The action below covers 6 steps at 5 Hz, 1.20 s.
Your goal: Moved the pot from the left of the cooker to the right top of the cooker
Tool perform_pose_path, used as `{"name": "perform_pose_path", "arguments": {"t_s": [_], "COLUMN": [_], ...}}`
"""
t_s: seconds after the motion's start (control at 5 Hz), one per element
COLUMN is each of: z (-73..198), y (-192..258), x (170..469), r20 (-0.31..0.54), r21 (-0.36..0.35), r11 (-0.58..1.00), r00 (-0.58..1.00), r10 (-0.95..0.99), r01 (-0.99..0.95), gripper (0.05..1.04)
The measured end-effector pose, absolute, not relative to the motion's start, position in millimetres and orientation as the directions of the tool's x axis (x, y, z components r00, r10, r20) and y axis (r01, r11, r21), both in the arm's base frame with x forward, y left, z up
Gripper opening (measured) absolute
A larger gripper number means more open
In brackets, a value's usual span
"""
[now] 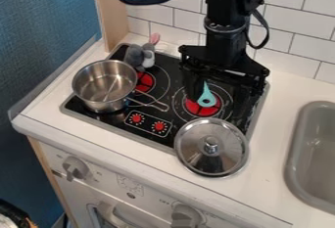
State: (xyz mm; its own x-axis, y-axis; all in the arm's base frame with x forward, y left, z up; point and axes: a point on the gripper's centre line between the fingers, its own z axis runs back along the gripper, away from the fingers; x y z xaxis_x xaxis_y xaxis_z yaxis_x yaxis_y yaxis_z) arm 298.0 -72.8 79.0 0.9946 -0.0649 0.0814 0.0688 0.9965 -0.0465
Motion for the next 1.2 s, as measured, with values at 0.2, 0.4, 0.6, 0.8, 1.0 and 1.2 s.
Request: {"name": "perform_pose_path", "arguments": {"t_s": [0.2, 0.4, 0.6, 0.8, 1.0, 1.2], "z": [70, 63, 60, 75, 86, 86], "y": [-73, -56, -35, 17, 51, 88], "x": [296, 301, 305, 310, 307, 301], "r20": [0.049, 0.028, 0.054, 0.143, 0.199, 0.208], "r21": [-0.046, -0.123, -0.136, -0.130, -0.093, -0.074], "r11": [0.996, 0.992, 0.990, 0.980, 0.962, 0.927], "r00": [0.996, 1.000, 0.998, 0.976, 0.942, 0.903], "r10": [-0.070, -0.013, 0.030, 0.166, 0.269, 0.375], "r01": [0.072, 0.016, -0.023, -0.148, -0.255, -0.368], "gripper": [1.000, 1.000, 1.000, 1.000, 1.000, 1.000]}}
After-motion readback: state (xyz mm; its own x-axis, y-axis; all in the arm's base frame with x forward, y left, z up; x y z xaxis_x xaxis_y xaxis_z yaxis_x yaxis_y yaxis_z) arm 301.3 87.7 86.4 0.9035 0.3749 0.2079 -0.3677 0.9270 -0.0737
